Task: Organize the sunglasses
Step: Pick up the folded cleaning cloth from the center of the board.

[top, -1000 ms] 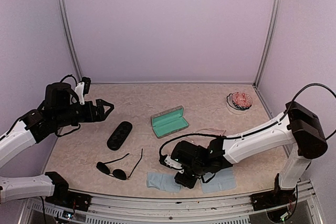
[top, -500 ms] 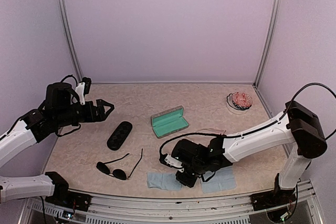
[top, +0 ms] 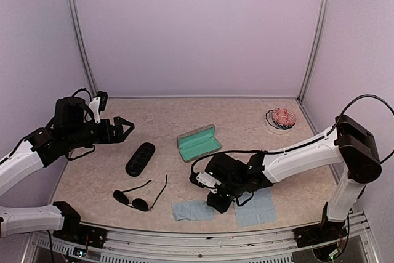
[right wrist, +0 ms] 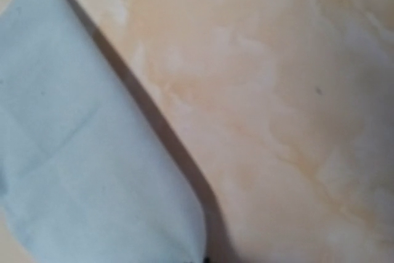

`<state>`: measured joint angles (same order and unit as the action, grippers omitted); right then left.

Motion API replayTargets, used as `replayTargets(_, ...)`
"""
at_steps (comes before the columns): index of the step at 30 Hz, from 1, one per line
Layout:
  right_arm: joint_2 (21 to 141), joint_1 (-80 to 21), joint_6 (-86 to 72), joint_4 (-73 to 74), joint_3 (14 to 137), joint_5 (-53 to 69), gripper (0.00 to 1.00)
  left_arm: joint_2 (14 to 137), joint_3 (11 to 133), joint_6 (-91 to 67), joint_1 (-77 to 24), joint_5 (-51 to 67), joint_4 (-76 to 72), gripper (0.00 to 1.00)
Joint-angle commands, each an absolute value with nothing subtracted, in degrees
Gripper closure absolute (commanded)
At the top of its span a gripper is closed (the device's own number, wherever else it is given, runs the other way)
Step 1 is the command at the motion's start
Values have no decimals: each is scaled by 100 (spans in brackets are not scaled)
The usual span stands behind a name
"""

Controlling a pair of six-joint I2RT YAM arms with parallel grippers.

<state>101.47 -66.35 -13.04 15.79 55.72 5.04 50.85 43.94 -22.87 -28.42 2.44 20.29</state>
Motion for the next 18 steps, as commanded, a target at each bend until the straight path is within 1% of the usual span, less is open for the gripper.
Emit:
replayTargets(1,9951,-6391,-1394,1402,5398,947,100,5194,4473,-2216,-2878,405,2046,1)
replayTargets(4,9925,-6177,-1454,1440,5309,1049,100,5311,4512,-2219,-3094,499,2005,1)
replayTargets(8,9857,-5927,-1449,1568,5192,1027,100,5643,4693,-2282,-3642,544,2040,1)
replayTargets(13,9773,-5800,-1243,1730,5080,972,100,6296,4972,-2416,-4505,580,1988,1)
replayTargets(18,9564,-5761,-1163,1695,4902,941,100,7088,5234,-2476,-5148,569,1983,2)
